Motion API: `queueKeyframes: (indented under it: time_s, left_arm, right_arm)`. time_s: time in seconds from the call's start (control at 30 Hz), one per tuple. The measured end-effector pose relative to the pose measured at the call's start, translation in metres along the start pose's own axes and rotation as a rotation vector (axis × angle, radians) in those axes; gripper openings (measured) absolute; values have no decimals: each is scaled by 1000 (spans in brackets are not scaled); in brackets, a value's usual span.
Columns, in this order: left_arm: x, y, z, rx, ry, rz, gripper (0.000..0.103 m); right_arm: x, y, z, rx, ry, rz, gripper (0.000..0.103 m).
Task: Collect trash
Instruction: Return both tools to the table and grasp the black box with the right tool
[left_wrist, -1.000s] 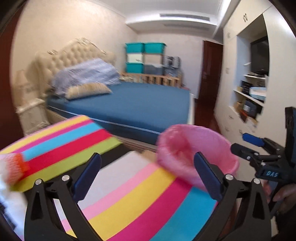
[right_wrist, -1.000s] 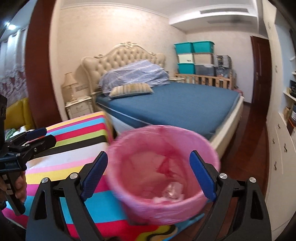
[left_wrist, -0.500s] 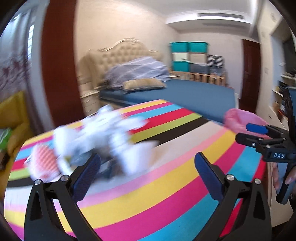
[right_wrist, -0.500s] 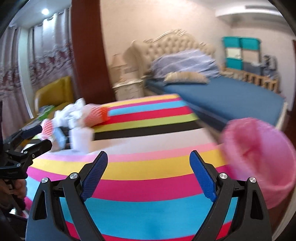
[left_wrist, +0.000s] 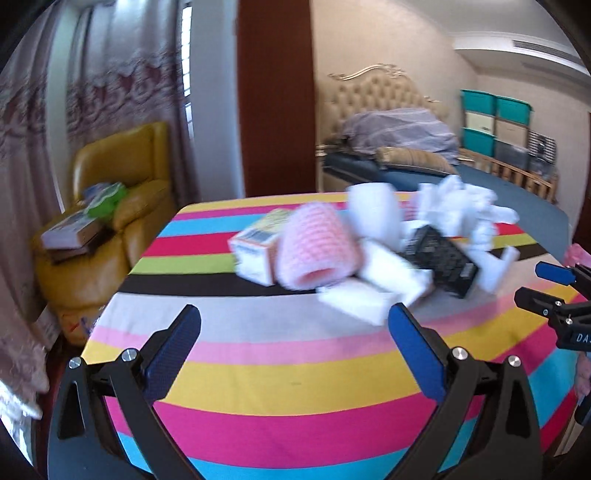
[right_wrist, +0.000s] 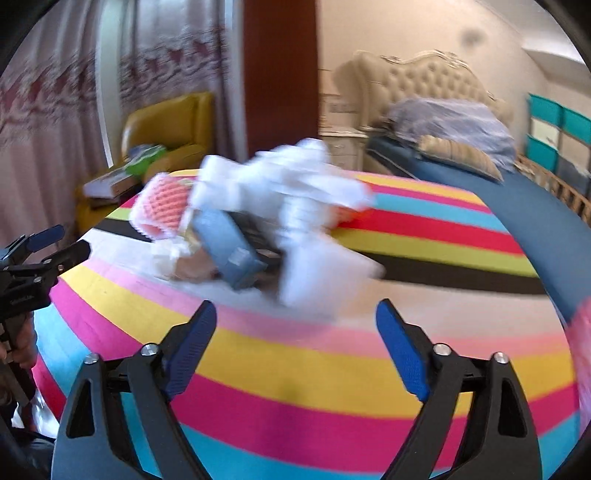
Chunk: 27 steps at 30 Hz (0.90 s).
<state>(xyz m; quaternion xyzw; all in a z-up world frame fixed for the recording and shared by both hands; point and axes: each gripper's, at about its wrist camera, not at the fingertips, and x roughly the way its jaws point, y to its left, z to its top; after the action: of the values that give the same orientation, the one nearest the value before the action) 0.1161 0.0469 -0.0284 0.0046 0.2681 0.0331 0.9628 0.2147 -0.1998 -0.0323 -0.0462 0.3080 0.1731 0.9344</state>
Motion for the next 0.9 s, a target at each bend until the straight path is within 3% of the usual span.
queueKeyframes:
  time_s: [0.2, 0.4, 0.53, 0.7, 0.9]
  left_arm:
    - [8, 28, -6, -82, 60, -14, 98]
    - [19, 27, -2, -129, 80, -47, 98]
    - [27, 14, -1, -107, 89, -69, 97]
    - [36, -9, 4, -89, 103, -113, 97]
    - [61, -40, 12, -63, 146, -120, 92]
  right_arm:
    - [25, 36, 22, -102, 12, 25, 61]
    - [56, 46, 40, -152, 61, -15, 61]
    - [74, 49, 42, -192, 96, -55, 60]
    - [63, 38, 42, -156, 75, 0, 47]
    - [35, 25, 36, -101, 7, 68, 43]
